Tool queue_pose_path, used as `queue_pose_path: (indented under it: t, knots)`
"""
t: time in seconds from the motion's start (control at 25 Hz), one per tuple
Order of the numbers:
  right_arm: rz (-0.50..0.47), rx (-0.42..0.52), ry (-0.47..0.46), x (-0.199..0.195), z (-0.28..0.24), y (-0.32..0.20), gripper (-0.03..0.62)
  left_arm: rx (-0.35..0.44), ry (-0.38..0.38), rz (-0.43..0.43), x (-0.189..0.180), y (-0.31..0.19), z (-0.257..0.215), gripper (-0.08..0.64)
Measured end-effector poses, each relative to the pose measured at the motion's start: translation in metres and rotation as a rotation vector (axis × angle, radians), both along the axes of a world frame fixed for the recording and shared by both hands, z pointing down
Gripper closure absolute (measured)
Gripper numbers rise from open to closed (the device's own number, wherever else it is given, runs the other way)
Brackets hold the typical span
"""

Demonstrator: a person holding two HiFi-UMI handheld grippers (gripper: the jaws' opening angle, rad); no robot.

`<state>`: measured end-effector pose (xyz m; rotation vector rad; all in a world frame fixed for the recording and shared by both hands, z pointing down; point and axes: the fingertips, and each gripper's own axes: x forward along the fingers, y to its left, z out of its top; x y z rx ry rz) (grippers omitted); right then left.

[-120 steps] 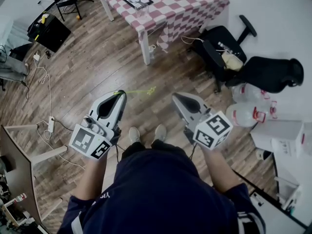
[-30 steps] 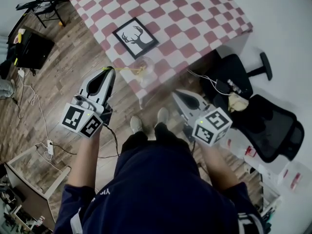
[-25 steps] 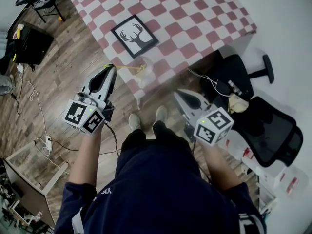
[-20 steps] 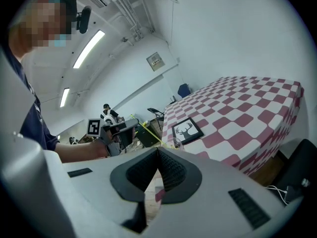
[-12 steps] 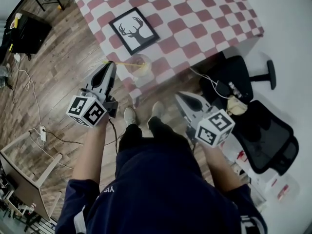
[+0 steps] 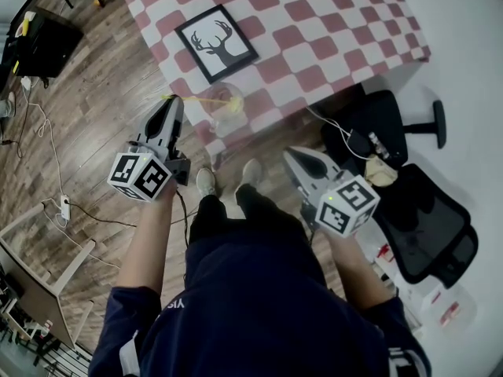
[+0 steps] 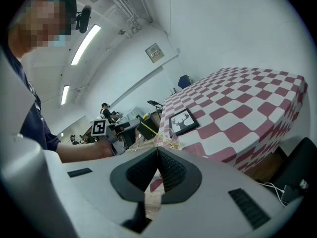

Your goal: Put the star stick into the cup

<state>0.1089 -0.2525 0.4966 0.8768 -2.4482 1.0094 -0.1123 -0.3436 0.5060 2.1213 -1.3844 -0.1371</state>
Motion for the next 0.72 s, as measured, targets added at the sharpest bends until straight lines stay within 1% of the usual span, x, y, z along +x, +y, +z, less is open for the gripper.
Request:
queue_pose_path:
  t: [0.16, 0.28, 0.36, 0.52, 0.64, 0.72]
  knots:
    - [-0.006, -0.005, 0.005, -0.001, 0.003, 0.002, 0.575, -0.019, -0.040, -0.024, -0.012, 0.001, 0.011, 0.518]
    - [-0.008, -0.007, 0.008, -0.001, 0.005, 0.003, 0.575, -0.036, -0.061, -0.023, -0.016, 0.002, 0.017, 0.515]
    - [-0.009, -0.006, 0.011, -0.002, 0.006, 0.003, 0.575, -0.044, -0.064, -0.017, -0.016, 0.003, 0.019, 0.497]
    - [-0.012, 0.000, 0.008, -0.008, 0.003, 0.004, 0.575, -0.064, -0.066, 0.002, -0.013, 0.006, 0.023, 0.434]
    - [-0.010, 0.010, 0.003, -0.013, 0.001, 0.004, 0.575, -0.075, -0.069, 0.020, -0.011, 0.011, 0.026, 0.411]
    - [-0.008, 0.015, 0.002, -0.016, -0.001, 0.004, 0.575, -0.081, -0.070, 0.035, -0.010, 0.017, 0.026, 0.408]
